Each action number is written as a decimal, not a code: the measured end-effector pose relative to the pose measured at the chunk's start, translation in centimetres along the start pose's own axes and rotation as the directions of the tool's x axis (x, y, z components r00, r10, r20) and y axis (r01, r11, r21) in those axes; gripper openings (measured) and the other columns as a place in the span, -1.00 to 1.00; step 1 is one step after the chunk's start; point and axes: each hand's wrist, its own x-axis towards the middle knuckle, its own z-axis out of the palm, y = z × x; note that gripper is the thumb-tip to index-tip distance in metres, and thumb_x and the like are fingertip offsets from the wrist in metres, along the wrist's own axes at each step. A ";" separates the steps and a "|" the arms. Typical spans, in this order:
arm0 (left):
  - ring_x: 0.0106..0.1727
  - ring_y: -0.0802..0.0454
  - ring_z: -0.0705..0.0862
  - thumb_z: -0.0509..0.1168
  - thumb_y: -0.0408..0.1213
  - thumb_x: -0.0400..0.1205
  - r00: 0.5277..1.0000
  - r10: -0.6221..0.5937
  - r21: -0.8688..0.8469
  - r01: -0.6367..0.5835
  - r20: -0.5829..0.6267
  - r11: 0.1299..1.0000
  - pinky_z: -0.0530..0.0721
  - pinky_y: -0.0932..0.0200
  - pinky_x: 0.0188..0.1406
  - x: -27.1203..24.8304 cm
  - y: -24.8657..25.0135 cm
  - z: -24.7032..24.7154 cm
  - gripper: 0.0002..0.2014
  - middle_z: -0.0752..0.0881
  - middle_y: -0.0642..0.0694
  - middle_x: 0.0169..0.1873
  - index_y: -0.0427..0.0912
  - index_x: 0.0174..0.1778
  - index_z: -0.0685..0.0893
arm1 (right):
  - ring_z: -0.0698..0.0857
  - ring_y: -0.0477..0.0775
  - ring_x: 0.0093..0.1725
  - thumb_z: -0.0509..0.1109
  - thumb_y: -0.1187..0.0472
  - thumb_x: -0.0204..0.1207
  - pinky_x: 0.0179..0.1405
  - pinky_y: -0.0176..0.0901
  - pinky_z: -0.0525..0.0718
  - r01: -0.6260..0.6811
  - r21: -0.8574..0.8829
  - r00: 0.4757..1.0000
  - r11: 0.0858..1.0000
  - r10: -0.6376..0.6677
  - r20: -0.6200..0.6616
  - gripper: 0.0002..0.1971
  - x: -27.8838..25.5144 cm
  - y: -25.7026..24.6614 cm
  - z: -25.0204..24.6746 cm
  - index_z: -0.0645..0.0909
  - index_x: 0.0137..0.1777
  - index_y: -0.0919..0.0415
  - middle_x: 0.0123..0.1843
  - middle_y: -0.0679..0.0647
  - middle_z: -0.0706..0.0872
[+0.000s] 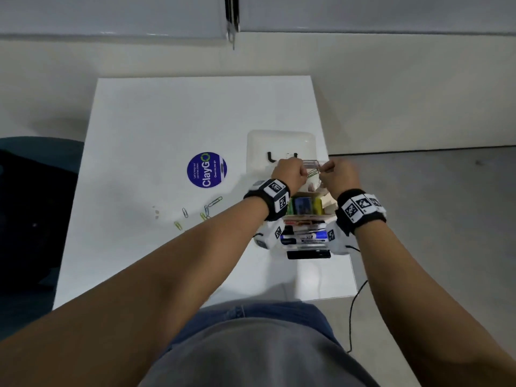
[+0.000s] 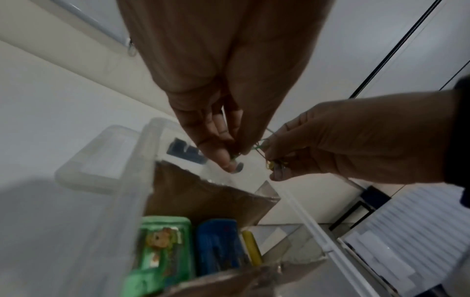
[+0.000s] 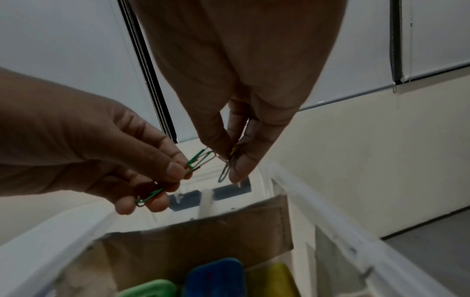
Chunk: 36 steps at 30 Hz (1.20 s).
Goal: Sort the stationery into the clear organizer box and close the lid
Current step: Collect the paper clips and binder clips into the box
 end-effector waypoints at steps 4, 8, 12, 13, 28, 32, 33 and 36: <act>-0.15 -0.14 0.73 0.26 -0.38 0.64 0.999 -0.049 0.024 0.049 0.012 0.999 0.73 0.03 -0.02 1.6 1.2 1.7 -0.77 0.81 -0.27 -0.14 -0.37 -0.19 0.80 | 0.75 0.24 0.05 0.23 0.34 0.58 0.10 -0.01 0.70 -0.012 -0.128 0.999 0.992 0.016 0.033 -0.81 1.2 0.5 0.0 0.69 0.02 0.24 0.02 0.23 0.79; -0.07 -0.23 0.73 0.14 -0.23 0.74 0.996 -0.065 -0.110 0.071 0.063 0.991 0.70 -0.01 0.01 2.0 0.8 1.7 -0.68 0.78 -0.34 -0.05 -0.33 0.02 0.77 | 0.70 0.25 0.16 0.12 0.39 0.60 0.12 -0.08 0.64 -0.047 -0.135 0.999 0.990 0.048 0.007 -0.67 1.2 0.7 -0.2 0.62 0.26 0.23 0.19 0.24 0.73; -0.13 -0.10 0.70 0.11 -0.37 0.68 1.000 -0.002 -0.240 0.001 -0.002 0.971 0.73 -0.04 0.00 0.5 -0.9 -0.2 -0.72 0.78 -0.26 -0.04 -0.24 0.06 0.75 | 0.71 0.24 0.06 0.15 0.41 0.57 -0.02 -0.08 0.65 0.060 -0.099 0.998 0.993 -0.063 -0.030 -0.72 -0.3 -0.4 1.2 0.63 0.16 0.24 0.11 0.25 0.74; -0.10 -0.11 0.72 0.10 -0.38 0.67 1.000 -0.002 -0.257 -0.006 -0.030 0.966 0.74 -0.03 -0.02 -0.1 -1.6 -1.0 -0.72 0.78 -0.23 -0.05 -0.22 0.06 0.74 | 0.71 0.23 0.06 0.16 0.41 0.56 -0.01 -0.07 0.66 0.111 -0.088 0.993 0.990 -0.114 -0.039 -0.73 -0.9 -1.0 1.7 0.64 0.14 0.25 0.11 0.24 0.73; 0.65 -0.24 0.17 0.19 -0.26 0.70 0.858 -0.500 0.328 0.509 -0.120 0.796 0.31 -0.18 0.57 -10.7 -26.3 -8.1 -0.44 0.10 -0.27 0.65 -0.17 0.63 0.21 | 0.43 0.27 0.51 0.18 0.34 0.60 0.44 0.07 0.49 0.397 -0.224 0.786 0.890 -0.204 0.583 -0.46 -7.8 -9.0 17.4 0.29 0.60 0.24 0.59 0.24 0.27; 0.71 -0.21 -0.14 0.16 -0.14 0.72 0.873 -0.488 0.411 0.442 0.008 0.797 0.23 -0.25 0.61 -13.2 -27.3 -6.9 -0.33 -0.18 -0.21 0.70 -0.17 0.69 -0.01 | 0.05 0.33 0.70 0.23 0.35 0.59 0.62 0.14 0.29 0.431 -0.352 0.751 0.831 -0.114 0.650 -0.22 -7.7 -7.8 20.8 -0.11 0.72 0.14 0.75 0.21 -0.18; 0.71 -0.22 -0.14 0.18 -0.11 0.71 0.889 -0.456 0.411 0.400 0.042 0.819 0.22 -0.25 0.61 -13.7 -27.0 -6.5 -0.31 -0.18 -0.22 0.70 -0.18 0.69 0.00 | -0.02 0.33 0.72 0.26 0.31 0.61 0.64 0.17 0.24 0.467 -0.358 0.744 0.809 -0.141 0.653 -0.17 -7.8 -7.5 21.5 -0.18 0.73 0.10 0.75 0.18 -0.25; 0.72 -0.19 -0.09 0.25 -0.10 0.69 0.928 -0.324 0.437 0.218 0.184 0.872 0.16 -0.15 0.66 -15.5 -26.4 -5.9 -0.28 -0.13 -0.22 0.70 -0.22 0.68 0.06 | -0.13 0.27 0.73 0.33 0.06 0.62 0.68 0.21 0.06 0.555 -0.334 0.709 0.762 -0.223 0.669 -0.11 -7.7 -7.6 23.4 -0.25 0.72 0.05 0.75 0.13 -0.29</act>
